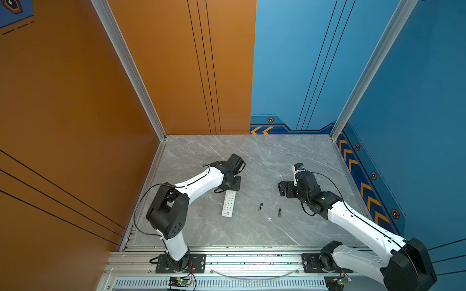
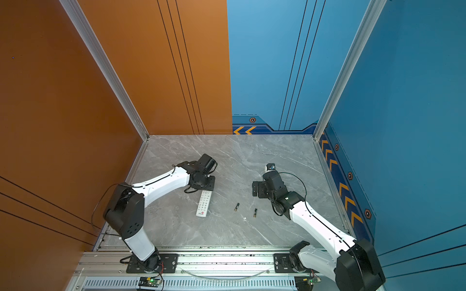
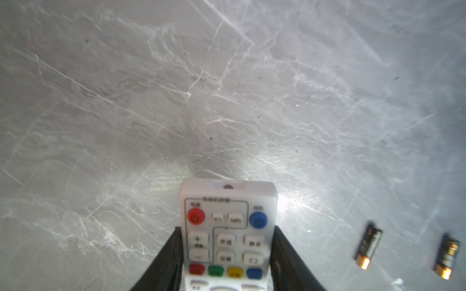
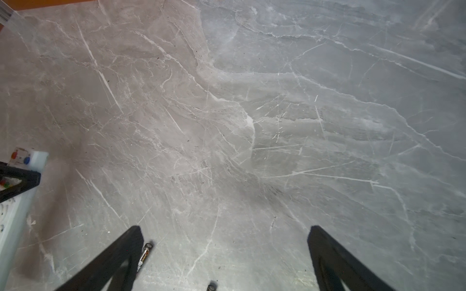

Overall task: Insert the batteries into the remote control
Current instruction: 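Close the left gripper on the remote's top end and lift it, then raise the remote upright while the right gripper moves toward its lower end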

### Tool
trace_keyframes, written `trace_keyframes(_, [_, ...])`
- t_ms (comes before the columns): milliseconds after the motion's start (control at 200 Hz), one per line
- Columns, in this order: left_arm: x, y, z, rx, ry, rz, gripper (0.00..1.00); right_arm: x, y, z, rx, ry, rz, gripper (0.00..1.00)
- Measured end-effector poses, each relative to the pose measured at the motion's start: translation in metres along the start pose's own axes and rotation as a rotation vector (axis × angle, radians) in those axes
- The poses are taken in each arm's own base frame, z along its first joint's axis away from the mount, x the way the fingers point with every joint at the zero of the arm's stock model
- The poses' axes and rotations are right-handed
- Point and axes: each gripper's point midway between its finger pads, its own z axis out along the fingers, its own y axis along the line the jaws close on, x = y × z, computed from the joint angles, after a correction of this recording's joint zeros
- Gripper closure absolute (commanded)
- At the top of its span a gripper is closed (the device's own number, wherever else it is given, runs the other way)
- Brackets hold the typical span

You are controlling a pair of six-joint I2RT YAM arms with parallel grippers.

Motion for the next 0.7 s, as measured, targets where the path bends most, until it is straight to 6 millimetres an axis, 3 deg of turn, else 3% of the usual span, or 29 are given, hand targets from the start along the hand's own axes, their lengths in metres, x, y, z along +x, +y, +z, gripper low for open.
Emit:
trace_keyframes(115, [-0.01,-0.002,-0.019,0.088,-0.065,-0.024,0.71,-0.001,0.012,-0.002,-0.119,-0.009,0.038,0.0])
trace_keyframes(245, [-0.02,0.0,-0.039,0.192,-0.138,-0.055,0.72,-0.005,0.04,-0.008,-0.29,-0.016,0.042,0.0])
trace_keyframes(696, [-0.058,-0.019,-0.12,0.558,-0.388,-0.044,0.73,-0.022,0.126,-0.052,-0.804,-0.077,-0.025,0.0])
